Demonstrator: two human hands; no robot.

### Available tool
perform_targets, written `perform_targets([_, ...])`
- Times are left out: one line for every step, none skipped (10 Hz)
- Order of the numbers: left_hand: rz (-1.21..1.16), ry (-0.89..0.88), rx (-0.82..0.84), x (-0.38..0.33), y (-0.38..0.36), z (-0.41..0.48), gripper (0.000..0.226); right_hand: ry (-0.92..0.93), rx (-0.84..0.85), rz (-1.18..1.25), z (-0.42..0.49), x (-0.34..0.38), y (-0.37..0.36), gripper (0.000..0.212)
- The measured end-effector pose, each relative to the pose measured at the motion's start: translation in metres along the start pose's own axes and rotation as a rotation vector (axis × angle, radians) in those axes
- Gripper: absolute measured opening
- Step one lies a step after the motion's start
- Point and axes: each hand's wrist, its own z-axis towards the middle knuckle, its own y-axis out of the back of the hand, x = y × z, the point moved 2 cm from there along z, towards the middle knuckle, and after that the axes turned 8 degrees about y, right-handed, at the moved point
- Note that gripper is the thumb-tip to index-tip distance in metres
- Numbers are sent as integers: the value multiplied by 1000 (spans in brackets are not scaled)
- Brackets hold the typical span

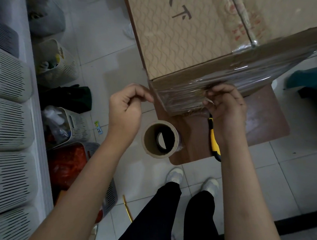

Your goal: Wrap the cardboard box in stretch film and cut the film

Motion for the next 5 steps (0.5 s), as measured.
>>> perform_targets([-72,80,9,1,1,5,48,-26,-45,33,2,2,2,39])
perform_targets([-122,135,80,-1,-4,10,45,-28,-63,57,6,4,1,36])
perform_targets([-170,177,125,0,-8,14,41,-21,-53,51,4,3,-1,36])
perform_targets([-201,205,112,3,-1,16,42,-13,-35,79,0,4,-2,39])
perform_targets([-127,302,-35,19,11,3,34,9,-83,66,-5,3,4,39])
